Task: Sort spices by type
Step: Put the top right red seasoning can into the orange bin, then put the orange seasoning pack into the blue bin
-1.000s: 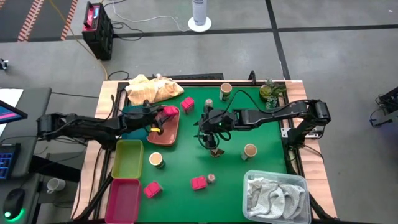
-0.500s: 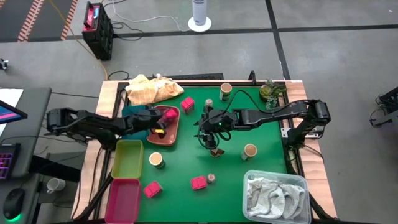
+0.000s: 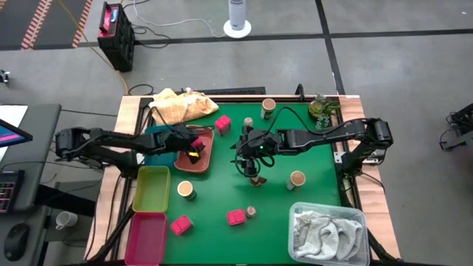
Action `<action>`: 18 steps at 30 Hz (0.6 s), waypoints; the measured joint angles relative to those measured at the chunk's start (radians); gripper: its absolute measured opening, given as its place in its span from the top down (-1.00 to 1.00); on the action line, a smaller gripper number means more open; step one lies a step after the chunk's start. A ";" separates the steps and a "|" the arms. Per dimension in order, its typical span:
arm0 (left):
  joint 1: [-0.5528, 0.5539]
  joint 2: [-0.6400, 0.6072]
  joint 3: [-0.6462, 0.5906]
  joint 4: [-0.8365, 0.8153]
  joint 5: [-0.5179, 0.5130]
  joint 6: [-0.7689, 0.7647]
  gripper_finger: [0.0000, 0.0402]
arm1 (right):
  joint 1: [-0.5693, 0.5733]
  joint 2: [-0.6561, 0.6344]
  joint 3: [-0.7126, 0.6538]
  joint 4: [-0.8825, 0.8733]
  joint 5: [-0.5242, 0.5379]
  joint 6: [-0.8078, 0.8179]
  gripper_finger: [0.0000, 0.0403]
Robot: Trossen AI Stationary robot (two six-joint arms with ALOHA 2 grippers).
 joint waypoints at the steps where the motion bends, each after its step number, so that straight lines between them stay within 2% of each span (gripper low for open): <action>1: 0.000 -0.005 0.018 -0.022 -0.001 0.012 -0.32 | 0.000 0.000 0.000 0.000 0.000 0.000 -0.29; 7: 0.002 -0.059 0.136 -0.149 -0.017 0.103 -0.32 | 0.000 0.000 0.000 0.000 0.000 0.000 -0.29; 12: -0.005 -0.115 0.240 -0.317 -0.002 0.104 -0.32 | -0.029 0.000 0.000 0.003 0.009 -0.027 -0.29; 18: -0.062 -0.211 0.258 -0.371 0.015 0.053 -0.30 | -0.119 0.017 0.002 0.053 0.006 -0.061 -0.29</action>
